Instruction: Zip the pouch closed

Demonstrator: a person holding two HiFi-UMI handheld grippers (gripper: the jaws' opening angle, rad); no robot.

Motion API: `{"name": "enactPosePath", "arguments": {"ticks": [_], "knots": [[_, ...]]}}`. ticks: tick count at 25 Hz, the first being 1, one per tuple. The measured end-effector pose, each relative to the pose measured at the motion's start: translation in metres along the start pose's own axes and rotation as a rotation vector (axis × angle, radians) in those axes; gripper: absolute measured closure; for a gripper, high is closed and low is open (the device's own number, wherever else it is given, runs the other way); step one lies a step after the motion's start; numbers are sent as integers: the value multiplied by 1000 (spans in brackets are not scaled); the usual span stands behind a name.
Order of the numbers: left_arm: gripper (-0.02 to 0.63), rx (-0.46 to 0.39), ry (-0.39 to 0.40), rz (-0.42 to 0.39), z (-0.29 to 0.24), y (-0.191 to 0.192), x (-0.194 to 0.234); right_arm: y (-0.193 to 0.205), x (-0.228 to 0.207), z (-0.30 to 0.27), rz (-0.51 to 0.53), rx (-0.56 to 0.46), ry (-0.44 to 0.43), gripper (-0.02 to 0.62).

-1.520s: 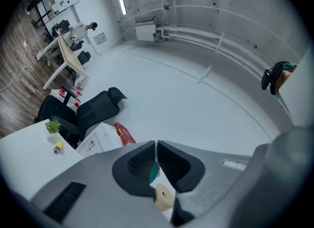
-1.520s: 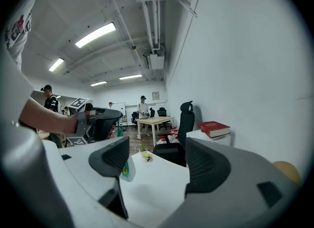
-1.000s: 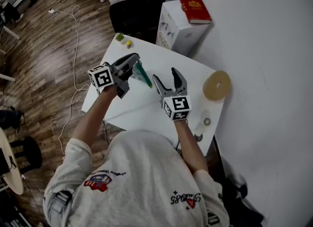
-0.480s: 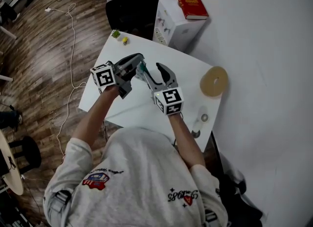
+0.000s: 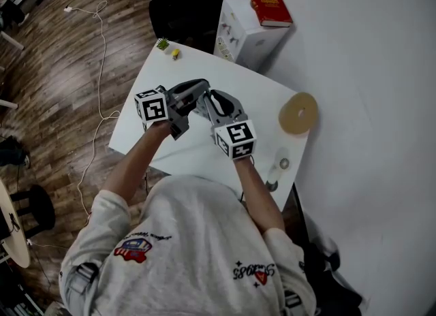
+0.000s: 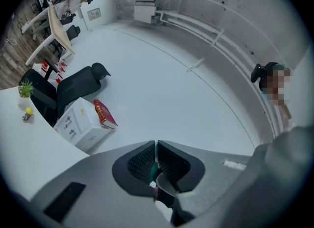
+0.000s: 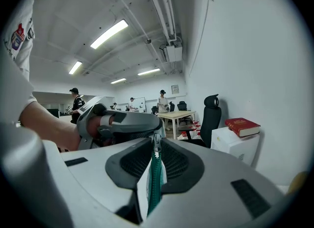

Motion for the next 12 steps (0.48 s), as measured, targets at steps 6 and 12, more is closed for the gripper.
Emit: {"name": "enactPosePath", "arguments": {"ticks": [6,12], "knots": [[586,29,-8,-21,1,3,1,1,-2,3,-15,19,-10,541],[588,46,-7,-44,1,8,3,6,-5,7,-46,32,-14,545]]}}
Point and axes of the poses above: the fingertips, and each gripper's own axes: z backward along the fingers, x to its left, y out of its underside, the point moved 8 cm from there along z, backward along the fingers, and after that the axes turned 14 degrees about -x, right-handed, at the moved point
